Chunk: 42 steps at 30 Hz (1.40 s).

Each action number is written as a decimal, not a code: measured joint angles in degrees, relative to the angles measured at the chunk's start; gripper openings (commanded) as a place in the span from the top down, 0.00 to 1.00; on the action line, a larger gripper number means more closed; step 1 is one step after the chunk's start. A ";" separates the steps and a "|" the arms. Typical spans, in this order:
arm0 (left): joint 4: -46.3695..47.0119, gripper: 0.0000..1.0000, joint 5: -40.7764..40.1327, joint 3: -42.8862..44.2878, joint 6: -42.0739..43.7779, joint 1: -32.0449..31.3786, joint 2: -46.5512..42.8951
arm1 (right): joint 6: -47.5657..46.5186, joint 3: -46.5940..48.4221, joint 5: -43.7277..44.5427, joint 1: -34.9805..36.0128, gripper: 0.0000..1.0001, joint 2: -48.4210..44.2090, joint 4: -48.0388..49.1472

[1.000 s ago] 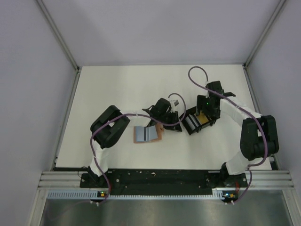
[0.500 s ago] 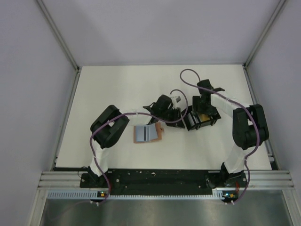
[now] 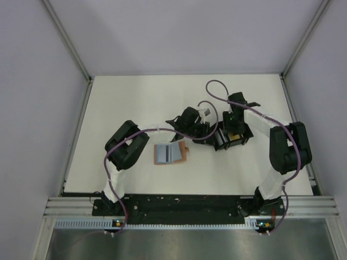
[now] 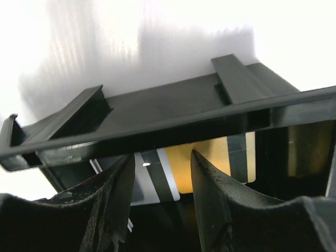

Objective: Put the credit cards into the card holder
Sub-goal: Pick up the storage box at the center of the board.

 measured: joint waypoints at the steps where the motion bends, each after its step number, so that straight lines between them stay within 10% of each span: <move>1: -0.15 0.68 0.02 0.00 0.00 0.00 0.00 | 0.00 -0.31 -0.90 0.00 0.53 -0.31 0.15; 19: -0.33 0.64 -0.04 0.15 -0.11 0.81 0.00 | 5.97 -3.04 6.03 -1.60 0.19 -3.34 -0.20; 29: 0.00 0.63 0.44 1.07 -0.61 0.94 1.53 | 4.70 -2.03 4.20 -1.86 0.56 -0.68 0.94; 42: -0.31 0.63 2.69 2.97 -1.25 1.18 3.78 | 2.97 -3.39 -14.08 -2.64 0.57 -1.36 5.25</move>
